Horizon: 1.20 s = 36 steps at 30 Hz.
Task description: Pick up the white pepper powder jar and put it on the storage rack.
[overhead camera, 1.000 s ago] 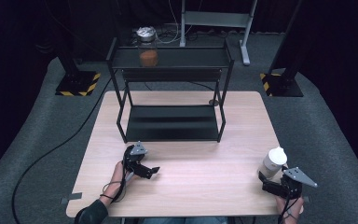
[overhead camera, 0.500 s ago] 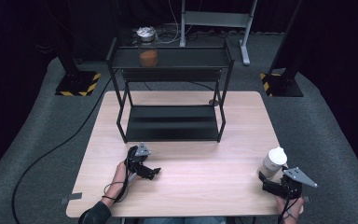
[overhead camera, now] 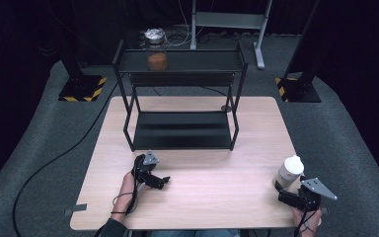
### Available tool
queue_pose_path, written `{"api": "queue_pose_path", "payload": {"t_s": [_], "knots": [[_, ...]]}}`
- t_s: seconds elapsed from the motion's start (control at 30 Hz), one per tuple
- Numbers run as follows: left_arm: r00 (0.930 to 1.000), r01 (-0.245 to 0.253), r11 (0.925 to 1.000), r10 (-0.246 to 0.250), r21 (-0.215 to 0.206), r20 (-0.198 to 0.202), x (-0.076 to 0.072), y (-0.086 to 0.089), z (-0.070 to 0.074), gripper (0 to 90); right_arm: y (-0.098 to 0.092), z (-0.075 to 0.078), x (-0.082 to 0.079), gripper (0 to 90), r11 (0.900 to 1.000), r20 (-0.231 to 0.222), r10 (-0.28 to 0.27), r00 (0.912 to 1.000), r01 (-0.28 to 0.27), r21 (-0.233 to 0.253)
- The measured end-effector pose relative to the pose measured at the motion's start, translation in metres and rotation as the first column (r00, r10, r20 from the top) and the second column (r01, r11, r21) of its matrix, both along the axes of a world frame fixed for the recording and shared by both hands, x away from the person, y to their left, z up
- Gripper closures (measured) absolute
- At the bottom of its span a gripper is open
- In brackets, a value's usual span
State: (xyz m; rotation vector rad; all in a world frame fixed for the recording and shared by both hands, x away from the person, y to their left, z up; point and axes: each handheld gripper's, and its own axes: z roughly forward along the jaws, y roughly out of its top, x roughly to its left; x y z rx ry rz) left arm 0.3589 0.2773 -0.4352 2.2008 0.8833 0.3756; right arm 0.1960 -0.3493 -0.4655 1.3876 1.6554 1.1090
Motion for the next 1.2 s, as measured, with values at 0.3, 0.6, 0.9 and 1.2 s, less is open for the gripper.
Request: {"api": "queue_pose_path", "payload": {"t_s": [0.3,0.6,0.9,1.2], "knots": [[1.0000,0.000,1.0000,0.000,0.000,0.000,0.000,0.000,0.000,0.0,-0.002,0.006,0.016,0.0,0.999,0.030,0.035,0.9990,-0.035,0.005],[1.0000,-0.001,1.0000,0.001,0.000,0.000,0.000,0.000,0.000,0.0,0.004,0.005,0.026,0.0,0.999,0.033,0.044,0.9985,-0.044,-0.001],[1.0000,-0.004,1.0000,0.004,0.000,0.000,-0.001,0.000,0.000,0.0,0.002,-0.003,0.019,22.5,0.999,0.064,0.014,0.9979,-0.016,0.032],[1.0000,-0.005,1.0000,0.005,0.000,0.000,-0.001,0.000,0.000,0.0,0.001,-0.002,0.019,29.3,0.999,0.057,0.024,0.9981,-0.027,0.041]]}}
